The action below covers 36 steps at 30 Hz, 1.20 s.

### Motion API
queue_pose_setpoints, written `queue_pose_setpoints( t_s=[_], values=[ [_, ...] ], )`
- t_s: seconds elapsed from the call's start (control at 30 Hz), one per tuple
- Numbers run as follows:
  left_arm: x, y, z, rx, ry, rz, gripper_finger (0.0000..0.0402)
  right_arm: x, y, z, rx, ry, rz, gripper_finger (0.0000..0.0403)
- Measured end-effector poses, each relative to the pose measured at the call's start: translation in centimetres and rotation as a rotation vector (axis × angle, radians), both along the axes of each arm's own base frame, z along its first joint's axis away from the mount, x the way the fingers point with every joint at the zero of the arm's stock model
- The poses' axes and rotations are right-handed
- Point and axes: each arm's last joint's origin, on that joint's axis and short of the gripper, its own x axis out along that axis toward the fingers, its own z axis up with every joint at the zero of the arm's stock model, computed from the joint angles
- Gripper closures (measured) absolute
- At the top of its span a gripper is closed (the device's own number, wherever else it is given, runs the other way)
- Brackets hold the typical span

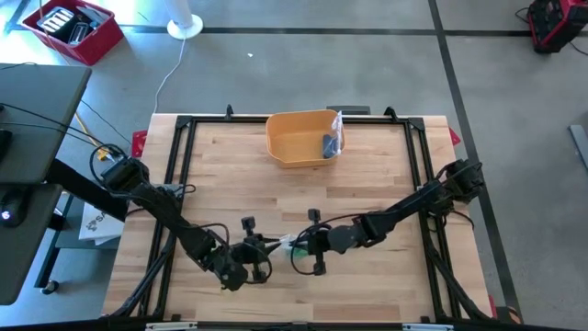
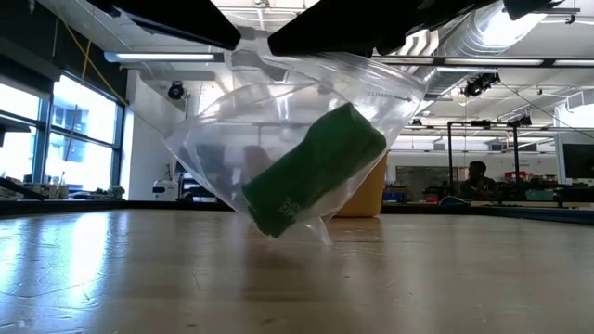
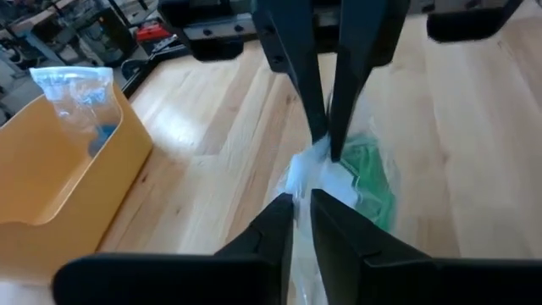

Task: Roll bandage
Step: Close the transparent zip bag containing the rolled green bandage

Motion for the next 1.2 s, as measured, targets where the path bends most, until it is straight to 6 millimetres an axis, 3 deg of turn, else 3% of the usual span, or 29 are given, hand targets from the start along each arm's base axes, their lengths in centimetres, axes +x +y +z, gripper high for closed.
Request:
queue_pose_setpoints(
  t_s=[0.17, 0.37, 0.57, 0.97, 1.2],
  values=[
    [-0.1, 0.1, 0.4, -0.006, -0.013, 0.005, 0.0348, 0.0, 0.0, 0.0, 0.002, -0.001, 0.003, 0.0403],
    [0.2, 0.4, 0.3, 0.016, 0.009, -0.016, 0.0392, 0.0, 0.0, 0.0, 0.001, 0.003, 0.003, 0.0403],
    [0.8, 0.4, 0.5, 0.014, 0.051, -0.146, 0.0395, -0.1, 0.2, -0.2, 0.011, 0.025, 0.048, 0.0403],
    [0.4, 0.5, 1.0, -0.02, 0.08, -0.192, 0.0326, -0.2, 0.0, -0.5, 0.021, 0.066, 0.037, 0.0403],
    [0.4, 0.6, 1.2, -0.003, 0.045, -0.134, 0.0335, -0.3, 0.1, -0.5, 0.021, 0.066, 0.039, 0.0403]
  ],
)
